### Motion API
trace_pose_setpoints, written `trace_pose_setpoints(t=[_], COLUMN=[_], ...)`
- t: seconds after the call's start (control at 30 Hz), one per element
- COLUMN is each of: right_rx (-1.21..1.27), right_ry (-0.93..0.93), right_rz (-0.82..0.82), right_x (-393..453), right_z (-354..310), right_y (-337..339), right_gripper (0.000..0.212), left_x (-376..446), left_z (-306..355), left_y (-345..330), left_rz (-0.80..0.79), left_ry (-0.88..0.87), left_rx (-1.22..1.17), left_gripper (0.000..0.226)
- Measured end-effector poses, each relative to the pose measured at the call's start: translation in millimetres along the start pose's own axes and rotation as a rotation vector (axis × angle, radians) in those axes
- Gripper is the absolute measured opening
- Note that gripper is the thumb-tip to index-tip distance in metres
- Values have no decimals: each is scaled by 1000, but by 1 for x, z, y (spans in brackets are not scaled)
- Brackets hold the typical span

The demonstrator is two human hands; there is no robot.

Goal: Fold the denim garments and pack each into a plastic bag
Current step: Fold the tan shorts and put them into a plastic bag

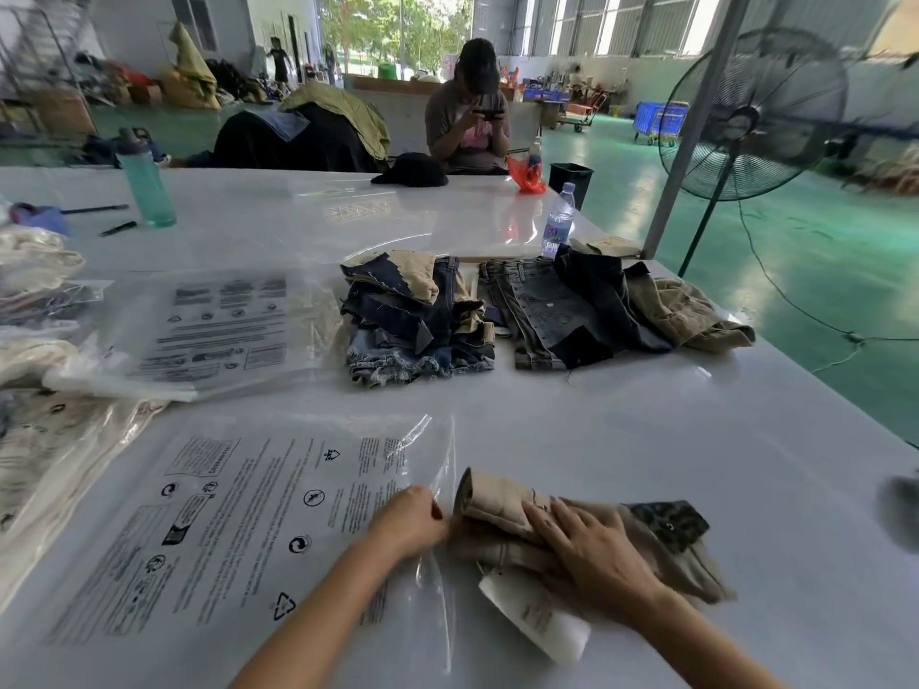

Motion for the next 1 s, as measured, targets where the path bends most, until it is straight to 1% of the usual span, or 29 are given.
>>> trace_pose_setpoints(t=[0.03, 0.07, 0.1, 0.13, 0.17, 0.23, 0.3, 0.37, 0.4, 0.43, 0.5, 0.57, 0.63, 0.7, 0.77, 0.83, 0.87, 0.9, 0.93, 1.0], right_rx=[-45, -82, -90, -48, 47, 302, 592, 977, 1147, 1315, 1571, 1653, 1556, 1319, 945, 451, 260, 167, 140, 153], right_ry=[33, 65, 77, 64, 42, -29, -98, -89, -80, -70, -90, -95, -32, 28, 13, 11, 37, 71, 104, 192], right_rz=[22, 42, 54, 59, 78, 158, 289, 430, 449, 429, 351, 245, 141, 45, 18, 45, 74, 118, 156, 231], right_x=[5, 10, 14, 17, 18, 17, 9, 1, -1, -1, 2, 6, 10, 11, 12, 13, 13, 13, 12, 10], right_z=[0, -1, 0, 2, 8, 25, 41, 55, 61, 63, 63, 51, 33, 14, 7, 1, -5, -11, -18, -34], right_y=[4, 7, 10, 15, 23, 46, 71, 88, 92, 93, 85, 76, 73, 70, 61, 56, 55, 57, 60, 67], right_gripper=[72, 67, 62, 59, 55, 49, 46, 27, 32, 36, 29, 23, 17, 23, 31, 36, 39, 42, 46, 49], left_x=[0, -1, -2, -4, -6, -14, -22, -30, -34, -38, -47, -54, -58, -60, -60, -62, -63, -65, -68, -72], left_z=[-3, -6, -8, -9, -10, -11, -9, -5, -1, 4, 14, 25, 33, 33, 26, 22, 24, 28, 33, 48], left_y=[3, 6, 11, 16, 22, 28, 33, 38, 40, 43, 45, 49, 56, 65, 76, 81, 84, 86, 87, 85], left_rz=[-17, -17, 1, 37, 77, 129, 153, 159, 156, 149, 123, 111, 128, 184, 243, 289, 323, 356, 373, 347], left_ry=[-1, 1, 2, -1, -3, -8, -37, -84, -114, -144, -195, -235, -250, -227, -176, -163, -173, -191, -212, -265], left_rx=[-4, 15, 54, 111, 166, 227, 231, 192, 171, 149, 81, 18, 12, 62, 60, 31, 45, 61, 73, 110], left_gripper=[39, 41, 39, 33, 26, 19, 26, 35, 38, 39, 43, 45, 47, 45, 47, 58, 61, 63, 62, 52])
Point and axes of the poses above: each hand's wrist, its own x-axis towards the middle knuckle, its own y-axis out of the back of the hand, z = x × y, the point moved 9 cm from there along x, towards the middle knuckle, and after that the axes turned 10 degrees about x, right-handed, at the moved point
